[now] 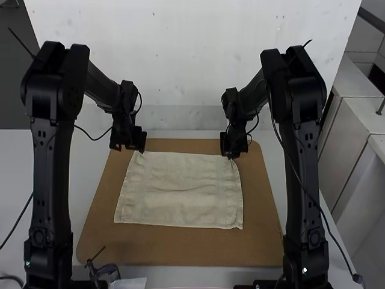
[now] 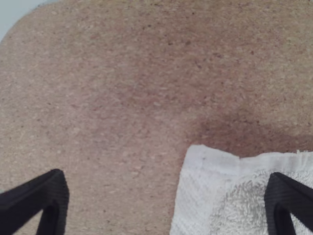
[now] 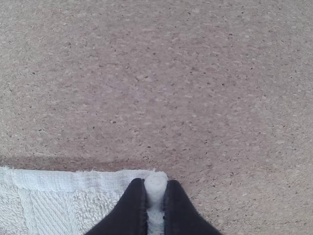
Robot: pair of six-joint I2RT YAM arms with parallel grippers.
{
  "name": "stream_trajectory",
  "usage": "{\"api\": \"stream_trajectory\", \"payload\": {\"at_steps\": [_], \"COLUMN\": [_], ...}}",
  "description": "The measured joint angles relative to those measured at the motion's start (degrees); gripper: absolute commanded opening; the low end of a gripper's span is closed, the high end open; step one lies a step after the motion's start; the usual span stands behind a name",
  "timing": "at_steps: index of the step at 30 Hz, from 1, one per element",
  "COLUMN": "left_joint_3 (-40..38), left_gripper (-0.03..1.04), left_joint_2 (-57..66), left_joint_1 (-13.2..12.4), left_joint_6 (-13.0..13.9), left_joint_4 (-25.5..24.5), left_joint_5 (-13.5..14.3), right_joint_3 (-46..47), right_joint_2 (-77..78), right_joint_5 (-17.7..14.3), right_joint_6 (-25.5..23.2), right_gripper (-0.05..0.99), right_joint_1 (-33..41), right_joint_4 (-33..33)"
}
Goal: Fold the towel.
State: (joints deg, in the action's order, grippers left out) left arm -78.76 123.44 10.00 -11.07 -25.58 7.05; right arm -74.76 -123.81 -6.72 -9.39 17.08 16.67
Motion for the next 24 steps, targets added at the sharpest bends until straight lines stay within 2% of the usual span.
{"api": "stream_trajectory", "payload": {"at_steps": [1, 2, 3, 6, 8, 10, 15, 24], "left_joint_3": [-1.07, -2.29, -4.66, -11.52, -12.98, -13.03, -13.03, -12.83], "left_gripper": [0.71, 0.71, 0.64, 0.19, 0.04, 0.02, 0.02, 0.02], "left_joint_2": [0.92, 1.92, 2.95, 6.32, 7.17, 7.17, 7.17, 6.78], "left_joint_1": [0.04, 0.13, 0.13, 0.13, 0.24, 0.52, 0.61, 0.9], "left_joint_6": [-0.13, -0.55, -0.55, -1.25, -1.53, -1.66, -1.92, -4.42], "left_joint_4": [-1.53, -3.17, -6.73, -16.37, -17.75, -18.12, -18.38, -18.38], "left_joint_5": [0.0, -0.68, -1.55, -5.05, -6.69, -7.8, -8.57, -7.34], "right_joint_3": [0.17, 0.33, 0.48, 0.59, 1.22, 1.95, 3.41, 3.34], "right_joint_2": [0.11, 0.13, 0.24, 0.31, 0.63, 0.98, 1.62, 1.9], "right_joint_5": [0.0, 0.0, -0.02, -0.02, -0.04, -0.04, -0.11, -0.66], "right_joint_6": [0.02, 0.04, 0.11, 0.2, 0.22, 0.22, 0.42, 0.44], "right_gripper": [0.01, 0.01, 0.01, 0.01, 0.01, 0.01, 0.01, 0.01], "right_joint_1": [0.0, 0.02, 0.02, 0.0, 0.0, 0.0, 0.02, 0.07], "right_joint_4": [-0.17, -0.33, -0.5, -0.66, -1.27, -2.08, -3.82, -3.91]}}
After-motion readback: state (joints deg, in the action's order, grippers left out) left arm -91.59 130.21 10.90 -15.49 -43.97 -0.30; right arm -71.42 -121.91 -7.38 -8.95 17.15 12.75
